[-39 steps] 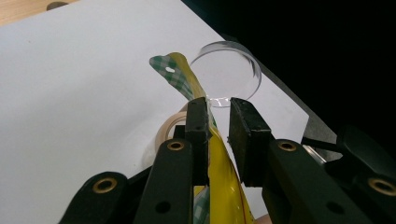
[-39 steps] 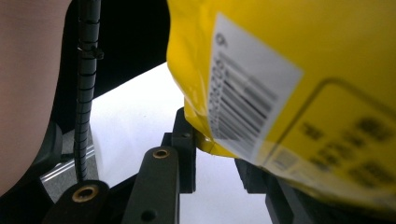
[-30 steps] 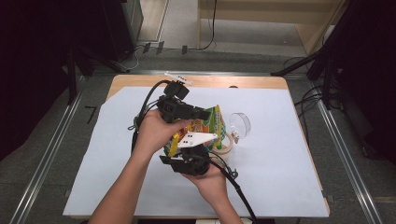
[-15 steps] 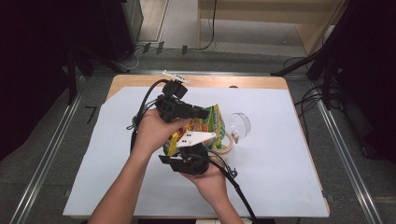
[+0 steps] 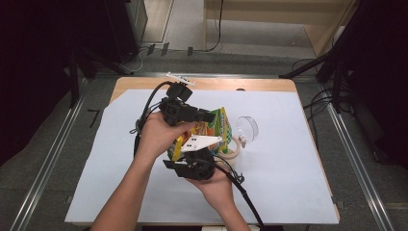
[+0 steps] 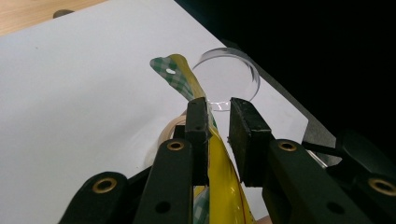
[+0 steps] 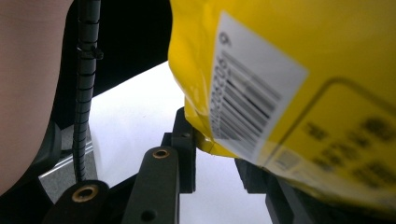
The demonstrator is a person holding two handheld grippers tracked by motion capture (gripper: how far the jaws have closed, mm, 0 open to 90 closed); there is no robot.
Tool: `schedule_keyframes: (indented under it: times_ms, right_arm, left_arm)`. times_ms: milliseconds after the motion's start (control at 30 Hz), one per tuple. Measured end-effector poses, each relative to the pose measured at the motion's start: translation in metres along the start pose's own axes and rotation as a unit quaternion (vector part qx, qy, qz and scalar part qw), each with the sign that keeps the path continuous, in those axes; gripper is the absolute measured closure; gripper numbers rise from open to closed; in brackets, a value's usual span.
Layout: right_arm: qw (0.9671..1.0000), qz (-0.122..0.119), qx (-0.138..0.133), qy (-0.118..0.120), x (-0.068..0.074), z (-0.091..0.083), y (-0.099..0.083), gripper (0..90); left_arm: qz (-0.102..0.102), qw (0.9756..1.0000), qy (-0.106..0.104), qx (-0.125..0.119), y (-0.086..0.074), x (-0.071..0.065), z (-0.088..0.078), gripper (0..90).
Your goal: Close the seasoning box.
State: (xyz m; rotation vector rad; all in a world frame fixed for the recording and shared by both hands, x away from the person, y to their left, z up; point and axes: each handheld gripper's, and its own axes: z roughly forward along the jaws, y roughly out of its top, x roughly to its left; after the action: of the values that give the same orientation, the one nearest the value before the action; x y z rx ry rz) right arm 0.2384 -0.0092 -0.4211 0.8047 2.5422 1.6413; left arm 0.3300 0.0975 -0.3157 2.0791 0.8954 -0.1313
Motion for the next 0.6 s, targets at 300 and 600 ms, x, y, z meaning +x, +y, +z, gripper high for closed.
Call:
schedule_keyframes:
  times_ms: [300, 600]
  right_arm:
    - [0.9999, 0.007, -0.007, 0.001, -0.0012, 0.0014, -0.0042, 72.5]
    - [0.9999, 0.009, -0.013, -0.001, -0.0012, 0.0009, -0.0066, 72.5]
  left_arm:
    - [0.002, 1.0000, 0.002, 0.005, -0.0001, -0.0020, 0.0035, 77.7]
    - [0.008, 0.9999, 0.004, 0.008, 0.0001, -0.0039, 0.0052, 77.6]
